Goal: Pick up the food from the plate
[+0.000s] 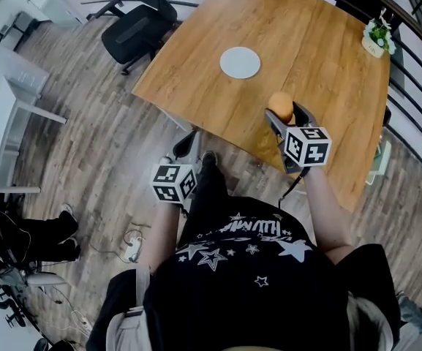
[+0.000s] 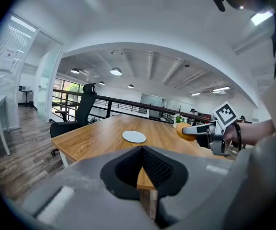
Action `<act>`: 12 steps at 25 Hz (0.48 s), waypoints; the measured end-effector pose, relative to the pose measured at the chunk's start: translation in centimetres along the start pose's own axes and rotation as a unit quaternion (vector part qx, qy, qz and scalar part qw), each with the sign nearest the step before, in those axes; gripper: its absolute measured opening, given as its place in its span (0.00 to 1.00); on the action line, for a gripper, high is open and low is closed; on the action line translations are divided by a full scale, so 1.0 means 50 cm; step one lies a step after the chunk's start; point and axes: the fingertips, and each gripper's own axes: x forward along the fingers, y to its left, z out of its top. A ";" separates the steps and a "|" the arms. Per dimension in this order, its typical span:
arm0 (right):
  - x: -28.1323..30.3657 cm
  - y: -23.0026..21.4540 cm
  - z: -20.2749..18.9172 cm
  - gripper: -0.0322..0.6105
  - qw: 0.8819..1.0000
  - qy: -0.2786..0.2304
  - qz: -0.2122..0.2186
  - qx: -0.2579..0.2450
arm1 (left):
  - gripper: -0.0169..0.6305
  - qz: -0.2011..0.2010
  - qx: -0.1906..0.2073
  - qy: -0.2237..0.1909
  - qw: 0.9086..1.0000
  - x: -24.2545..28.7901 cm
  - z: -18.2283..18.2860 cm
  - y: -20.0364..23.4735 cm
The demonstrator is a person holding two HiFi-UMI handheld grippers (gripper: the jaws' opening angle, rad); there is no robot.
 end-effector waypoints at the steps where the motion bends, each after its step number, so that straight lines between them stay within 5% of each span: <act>1: -0.012 0.002 -0.003 0.60 1.000 0.000 0.003 -0.001 | 0.03 0.003 0.000 -0.001 1.000 -0.010 -0.002 -0.009; 12: -0.070 0.063 -0.046 0.60 0.998 0.005 0.055 -0.005 | 0.03 0.035 -0.005 -0.002 0.999 -0.119 -0.039 -0.068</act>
